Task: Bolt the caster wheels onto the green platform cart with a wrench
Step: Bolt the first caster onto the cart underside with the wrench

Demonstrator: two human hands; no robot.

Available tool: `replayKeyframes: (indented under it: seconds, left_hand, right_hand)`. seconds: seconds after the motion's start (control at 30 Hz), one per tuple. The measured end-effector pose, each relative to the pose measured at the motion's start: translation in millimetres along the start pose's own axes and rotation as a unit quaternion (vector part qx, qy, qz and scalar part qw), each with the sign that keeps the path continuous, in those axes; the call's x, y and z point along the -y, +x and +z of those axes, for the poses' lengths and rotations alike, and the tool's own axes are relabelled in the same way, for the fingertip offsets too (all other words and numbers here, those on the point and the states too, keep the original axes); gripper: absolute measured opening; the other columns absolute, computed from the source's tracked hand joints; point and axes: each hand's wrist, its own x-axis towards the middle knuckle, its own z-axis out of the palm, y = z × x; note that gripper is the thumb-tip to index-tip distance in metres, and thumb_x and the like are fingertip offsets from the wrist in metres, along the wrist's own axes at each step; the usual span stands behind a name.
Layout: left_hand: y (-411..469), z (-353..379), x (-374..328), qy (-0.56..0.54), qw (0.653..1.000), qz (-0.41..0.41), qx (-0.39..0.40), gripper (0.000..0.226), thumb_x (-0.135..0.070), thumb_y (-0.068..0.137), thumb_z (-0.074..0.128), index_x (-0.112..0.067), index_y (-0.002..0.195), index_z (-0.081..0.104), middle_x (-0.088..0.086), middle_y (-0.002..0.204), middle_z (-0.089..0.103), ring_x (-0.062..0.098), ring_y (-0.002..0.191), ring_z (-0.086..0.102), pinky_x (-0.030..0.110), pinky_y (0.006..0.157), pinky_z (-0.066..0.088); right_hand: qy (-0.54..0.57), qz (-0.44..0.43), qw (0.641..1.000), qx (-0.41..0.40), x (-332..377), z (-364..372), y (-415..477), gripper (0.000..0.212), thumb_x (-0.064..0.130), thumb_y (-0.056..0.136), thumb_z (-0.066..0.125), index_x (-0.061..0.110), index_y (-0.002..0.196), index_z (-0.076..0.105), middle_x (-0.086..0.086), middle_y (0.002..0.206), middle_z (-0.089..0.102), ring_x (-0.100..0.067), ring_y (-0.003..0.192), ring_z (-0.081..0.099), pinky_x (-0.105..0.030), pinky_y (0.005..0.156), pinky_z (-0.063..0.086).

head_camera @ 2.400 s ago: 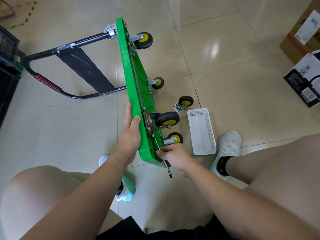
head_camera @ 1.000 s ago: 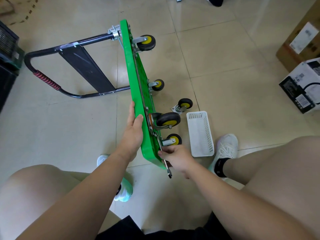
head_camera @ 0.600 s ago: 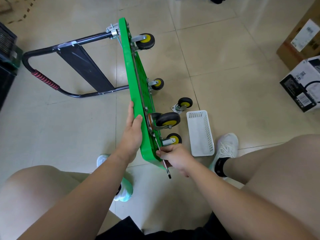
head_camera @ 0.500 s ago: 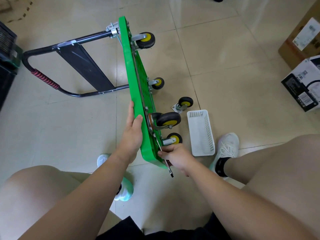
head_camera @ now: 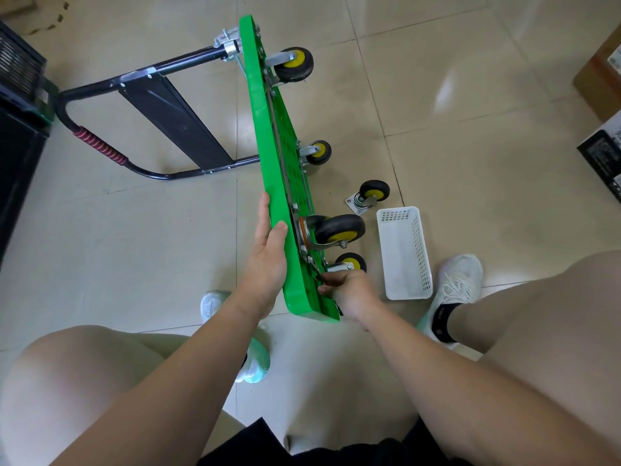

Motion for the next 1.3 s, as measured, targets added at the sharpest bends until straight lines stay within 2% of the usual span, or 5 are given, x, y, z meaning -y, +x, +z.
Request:
replayKeyframes:
  seconds: [0.43, 0.63, 0.8, 1.1, 1.3]
  left_hand:
    - [0.3, -1.1, -0.3, 0.001, 1.0, -0.004, 0.002, 0.052, -0.048, 0.096, 0.038, -0.087, 0.128, 0.026, -0.024, 0.151, 0.05, 0.016, 0.137, 0.053, 0.052, 0.116, 0.042]
    - [-4.5, 1.4, -5.5, 0.005, 1.0, -0.002, 0.003, 0.051, -0.046, 0.099, 0.035, -0.089, 0.123, 0.025, -0.026, 0.148, 0.05, 0.013, 0.135, 0.054, 0.05, 0.115, 0.043]
    - [-6.1, 2.3, -7.8, 0.006, 1.0, -0.005, -0.007, 0.054, -0.035, 0.11, 0.033, -0.072, 0.148, 0.019, -0.041, 0.129, 0.055, 0.002, 0.126, 0.057, 0.043, 0.115, 0.044]
    - [-7.4, 3.1, -6.4, 0.003, 1.0, -0.007, -0.013, 0.053, -0.035, 0.11, 0.032, -0.072, 0.146, 0.022, -0.019, 0.145, 0.056, 0.014, 0.129, 0.059, 0.049, 0.112, 0.047]
    - [-7.8, 4.5, -8.3, 0.002, 1.0, -0.014, -0.018, 0.054, -0.031, 0.113, 0.03, -0.066, 0.152, 0.019, -0.032, 0.126, 0.06, 0.008, 0.122, 0.061, 0.042, 0.108, 0.05]
  right_hand:
    - [-0.036, -0.01, 0.999, -0.014, -9.1, -14.5, -8.6, 0.033, 0.014, 0.088, 0.074, 0.016, 0.121, 0.072, 0.0, 0.116, 0.072, -0.02, 0.111, 0.062, -0.028, 0.091, 0.045]
    - [-0.02, -0.01, 1.0, 0.004, -5.1, -18.0, -34.1, 0.036, 0.014, 0.089, 0.074, 0.013, 0.125, 0.069, 0.0, 0.114, 0.072, -0.016, 0.105, 0.066, -0.034, 0.102, 0.049]
    - [0.0, -0.027, 0.999, 0.021, 0.4, -15.0, -50.8, 0.027, 0.018, 0.089, 0.074, 0.015, 0.116, 0.073, 0.003, 0.101, 0.076, -0.015, 0.094, 0.071, -0.032, 0.092, 0.056]
    - [0.032, -0.029, 0.999, 0.026, 7.7, -9.8, -59.8, 0.025, 0.026, 0.09, 0.073, 0.016, 0.113, 0.075, 0.002, 0.095, 0.076, -0.018, 0.088, 0.071, -0.038, 0.093, 0.057]
    - [0.066, -0.018, 0.997, 0.042, 11.3, -6.3, -57.5, 0.028, 0.03, 0.091, 0.072, 0.016, 0.115, 0.073, 0.007, 0.079, 0.074, -0.006, 0.064, 0.068, -0.025, 0.07, 0.054]
